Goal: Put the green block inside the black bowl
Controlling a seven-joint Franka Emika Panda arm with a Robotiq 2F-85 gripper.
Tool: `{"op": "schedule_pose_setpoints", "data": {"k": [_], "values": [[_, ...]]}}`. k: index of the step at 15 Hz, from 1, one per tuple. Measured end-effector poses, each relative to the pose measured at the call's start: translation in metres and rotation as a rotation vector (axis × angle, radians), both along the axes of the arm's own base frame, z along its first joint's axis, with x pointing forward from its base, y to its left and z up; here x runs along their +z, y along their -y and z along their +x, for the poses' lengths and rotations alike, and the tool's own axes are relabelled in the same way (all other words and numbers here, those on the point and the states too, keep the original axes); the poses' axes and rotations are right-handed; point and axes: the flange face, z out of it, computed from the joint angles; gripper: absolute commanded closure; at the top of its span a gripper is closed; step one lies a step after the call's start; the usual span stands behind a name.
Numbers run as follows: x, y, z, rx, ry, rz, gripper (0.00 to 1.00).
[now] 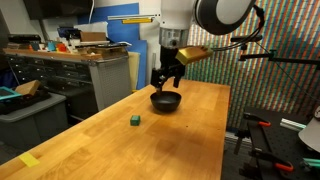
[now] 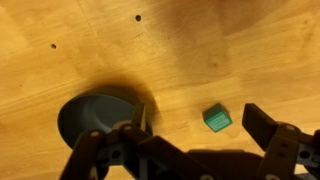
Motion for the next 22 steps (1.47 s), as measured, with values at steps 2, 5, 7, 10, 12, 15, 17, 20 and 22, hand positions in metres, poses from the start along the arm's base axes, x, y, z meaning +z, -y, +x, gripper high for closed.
{"op": "schedule_pose_setpoints", "data": {"k": [2,5,7,10,12,15,17,20,22], "values": [[-0.015,-0.004,0.024,-0.032,-0.003,0.004,0.00],[-0.039,-0.012,0.056,-0.069,-0.011,0.016,0.00],[-0.054,-0.016,0.075,-0.101,-0.016,0.034,0.00],[-0.073,-0.018,0.101,-0.166,-0.010,0.074,0.00],[-0.083,-0.015,0.117,-0.218,-0.004,0.098,0.00],[-0.099,-0.010,0.135,-0.295,0.005,0.130,0.00],[-0.110,-0.008,0.144,-0.342,0.003,0.147,0.00],[-0.127,-0.006,0.153,-0.400,-0.006,0.169,0.00],[-0.136,-0.005,0.157,-0.429,-0.010,0.179,0.25]]}}
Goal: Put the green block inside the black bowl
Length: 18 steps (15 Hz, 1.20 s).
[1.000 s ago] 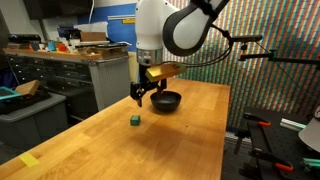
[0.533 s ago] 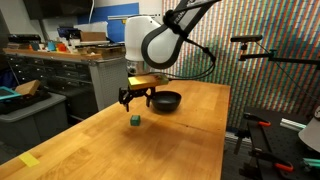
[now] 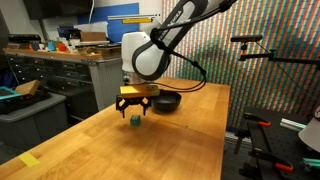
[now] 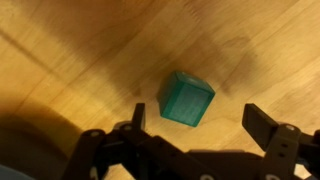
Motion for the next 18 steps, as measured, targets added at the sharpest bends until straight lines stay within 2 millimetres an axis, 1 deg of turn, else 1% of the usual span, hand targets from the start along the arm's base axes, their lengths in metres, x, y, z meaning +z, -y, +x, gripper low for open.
{"op": "schedule_pose_setpoints", "data": {"k": [1,2,3,5,7,8,9,15,18], "values": [[-0.004,0.001,0.002,-0.014,0.000,0.003,0.26],[-0.007,0.002,0.003,-0.027,0.001,0.004,0.32],[-0.009,0.003,0.005,-0.039,0.004,0.006,0.42],[-0.011,0.005,0.007,-0.061,0.008,0.007,0.59],[-0.010,0.006,0.009,-0.082,0.013,0.010,0.72],[-0.009,0.007,0.009,-0.090,0.017,0.012,0.81],[-0.009,0.007,0.010,-0.098,0.020,0.014,0.82],[-0.005,0.008,0.012,-0.129,0.043,0.040,0.82],[0.001,0.012,0.011,-0.135,0.053,0.040,0.82]]}}
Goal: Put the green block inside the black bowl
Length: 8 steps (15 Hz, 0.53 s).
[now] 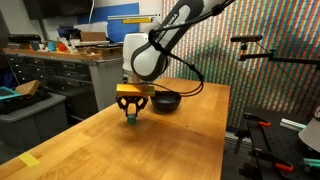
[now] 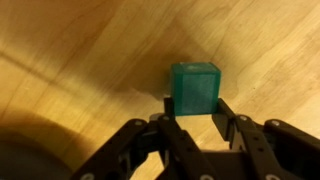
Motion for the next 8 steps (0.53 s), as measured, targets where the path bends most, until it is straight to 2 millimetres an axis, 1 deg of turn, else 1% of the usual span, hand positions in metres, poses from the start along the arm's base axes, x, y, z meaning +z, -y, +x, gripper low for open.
{"op": "schedule_pose_setpoints", "data": {"k": [2,4,8], "values": [[0.009,0.007,-0.002,-0.008,0.007,-0.005,0.82],[0.022,0.018,-0.006,-0.021,0.014,-0.013,0.82],[0.055,0.045,-0.021,-0.051,0.027,-0.029,0.82]]}}
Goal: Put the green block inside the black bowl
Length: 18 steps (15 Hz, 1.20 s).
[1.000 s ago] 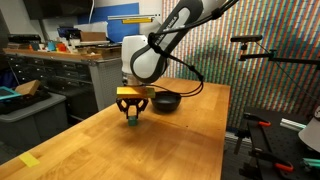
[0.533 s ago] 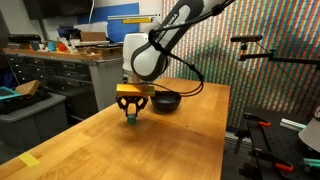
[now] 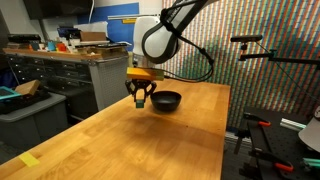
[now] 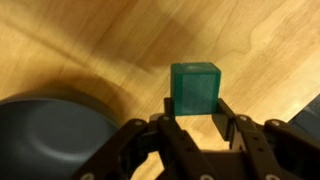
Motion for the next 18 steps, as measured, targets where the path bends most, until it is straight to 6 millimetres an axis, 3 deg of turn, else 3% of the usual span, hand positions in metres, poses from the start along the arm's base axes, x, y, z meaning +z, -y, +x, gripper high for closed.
{"op": "schedule_pose_setpoints", "data": {"k": [4,9,14,18], "values": [[0.035,0.030,-0.021,-0.039,0.023,-0.005,0.82],[0.063,0.086,-0.052,-0.111,0.041,-0.019,0.82],[0.058,0.142,-0.076,-0.167,0.023,-0.049,0.82],[0.043,0.156,-0.081,-0.147,-0.005,-0.063,0.82]]}}
